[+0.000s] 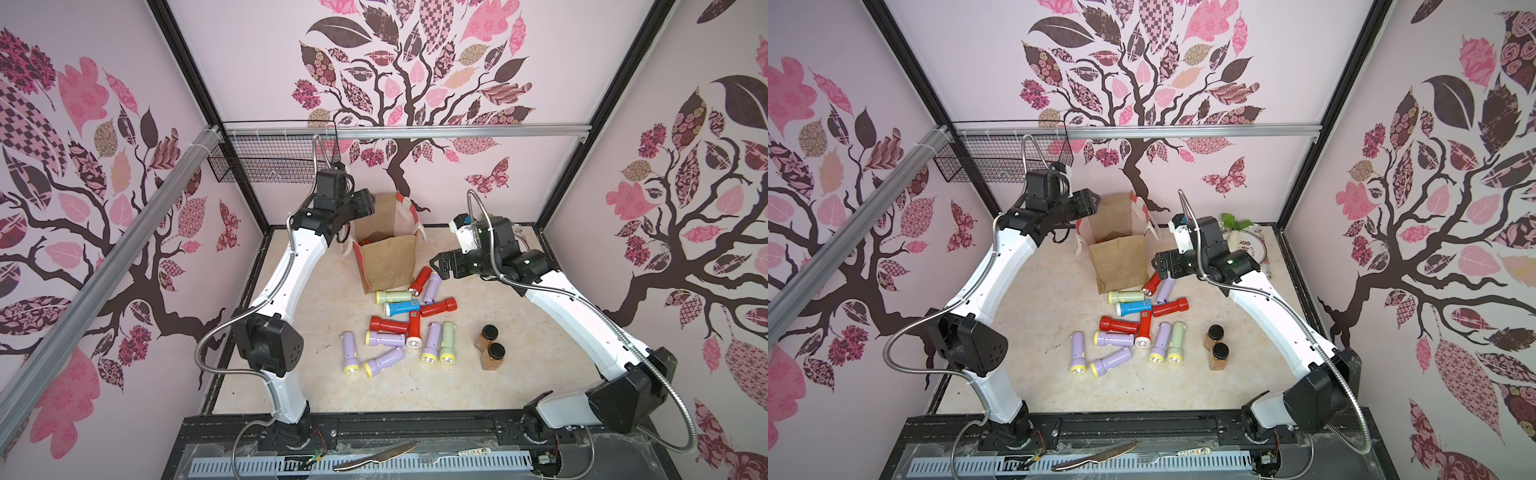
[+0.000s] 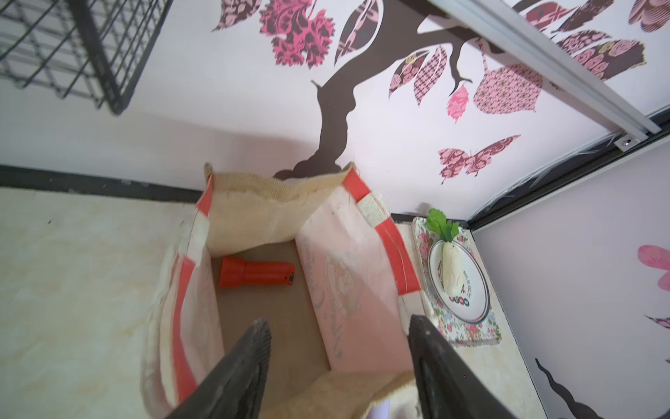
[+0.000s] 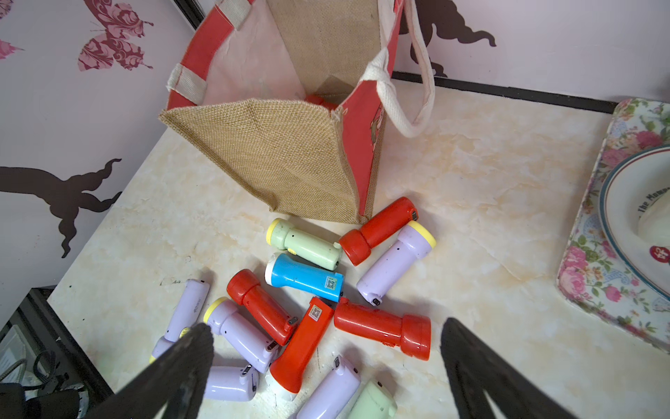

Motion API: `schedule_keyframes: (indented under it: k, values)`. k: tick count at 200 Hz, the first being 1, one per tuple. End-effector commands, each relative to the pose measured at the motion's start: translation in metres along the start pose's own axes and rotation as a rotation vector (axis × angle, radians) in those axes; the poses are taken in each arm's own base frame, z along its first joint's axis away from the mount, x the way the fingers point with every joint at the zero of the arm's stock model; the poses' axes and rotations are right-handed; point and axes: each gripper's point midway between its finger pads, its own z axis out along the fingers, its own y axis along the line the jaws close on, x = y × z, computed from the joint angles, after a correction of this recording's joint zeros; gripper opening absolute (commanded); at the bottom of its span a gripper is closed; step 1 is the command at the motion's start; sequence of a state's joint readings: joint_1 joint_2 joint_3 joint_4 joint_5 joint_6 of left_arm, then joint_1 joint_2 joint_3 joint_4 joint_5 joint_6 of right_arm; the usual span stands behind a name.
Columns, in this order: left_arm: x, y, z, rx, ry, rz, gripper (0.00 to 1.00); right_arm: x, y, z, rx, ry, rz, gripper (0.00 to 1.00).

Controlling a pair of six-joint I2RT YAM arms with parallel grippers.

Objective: Put the flashlights into the tote bags
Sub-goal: Place the flashlight in the canvas bag, then pick up the flashlight from the center of the board.

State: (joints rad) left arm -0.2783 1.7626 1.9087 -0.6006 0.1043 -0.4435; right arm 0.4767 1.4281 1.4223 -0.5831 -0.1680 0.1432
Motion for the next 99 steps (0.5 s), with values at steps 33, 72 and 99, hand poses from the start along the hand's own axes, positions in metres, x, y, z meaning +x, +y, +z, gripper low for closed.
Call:
schedule_keyframes:
  k: [33,72,99]
  values:
    - [0.04,0.005,-0.043,0.015,0.069,-0.023,0.68,0.015,-0.011,0.015,0.043,0.087,0.067,1.0]
    - [0.065,0.015,-0.067,-0.007,0.093,-0.025,0.68,0.028,-0.023,0.027,0.071,0.13,0.094,1.0]
    - [0.079,0.021,-0.082,-0.015,0.098,0.003,0.7,0.037,-0.036,0.039,0.086,0.147,0.144,1.0]
